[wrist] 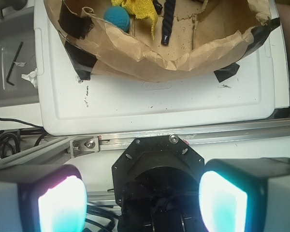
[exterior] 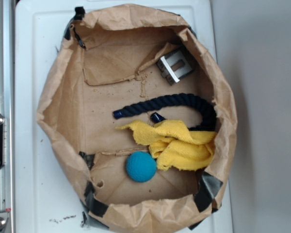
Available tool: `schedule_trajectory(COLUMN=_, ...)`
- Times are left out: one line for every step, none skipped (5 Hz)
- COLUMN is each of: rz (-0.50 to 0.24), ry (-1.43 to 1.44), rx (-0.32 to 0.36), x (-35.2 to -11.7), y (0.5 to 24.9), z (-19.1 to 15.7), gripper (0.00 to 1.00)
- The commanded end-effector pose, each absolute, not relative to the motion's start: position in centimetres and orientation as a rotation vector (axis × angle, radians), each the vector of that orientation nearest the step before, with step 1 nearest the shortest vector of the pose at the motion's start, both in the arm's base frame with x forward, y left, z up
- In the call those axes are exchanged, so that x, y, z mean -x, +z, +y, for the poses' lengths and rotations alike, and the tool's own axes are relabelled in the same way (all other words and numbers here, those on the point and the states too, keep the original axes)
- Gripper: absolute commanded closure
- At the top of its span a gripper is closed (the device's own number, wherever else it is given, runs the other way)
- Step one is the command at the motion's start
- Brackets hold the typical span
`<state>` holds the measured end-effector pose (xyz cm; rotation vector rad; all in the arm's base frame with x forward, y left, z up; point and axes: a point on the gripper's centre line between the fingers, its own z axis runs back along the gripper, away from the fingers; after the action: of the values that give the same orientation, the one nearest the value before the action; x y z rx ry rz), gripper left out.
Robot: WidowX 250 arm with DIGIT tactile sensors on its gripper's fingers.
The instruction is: Grab the blue ball.
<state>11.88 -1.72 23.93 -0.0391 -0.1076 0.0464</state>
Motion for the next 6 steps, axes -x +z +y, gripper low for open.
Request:
schedule_trajectory(rz=-0.189, ry=0.155, rx=0.142, x=-20.0, y=23.8, z=-2.4, gripper=0.0)
schedule_trajectory(rz=-0.291, ry=0.296, rx=0.152, x=-23.5, y=22.7, z=-0.8, gripper=0.0)
schedule_trajectory(rz=-0.415, ry=0.52, rx=0.188, x=-24.2, y=21.1, z=0.8, gripper=0.0)
schedule_trajectory(rz=-0.412, ry=0.761, rx=0.343, x=-25.2, y=17.4, z=2.4, gripper=0.0)
schedule_trajectory(rz=-0.381, ry=0.807, rx=0.39, x=-25.8, y=14.8, z=2.6, gripper=0.0)
schedule_trajectory(rz=-0.367, ry=0.852, rx=0.336, x=-26.9, y=12.5, z=1.7, gripper=0.0)
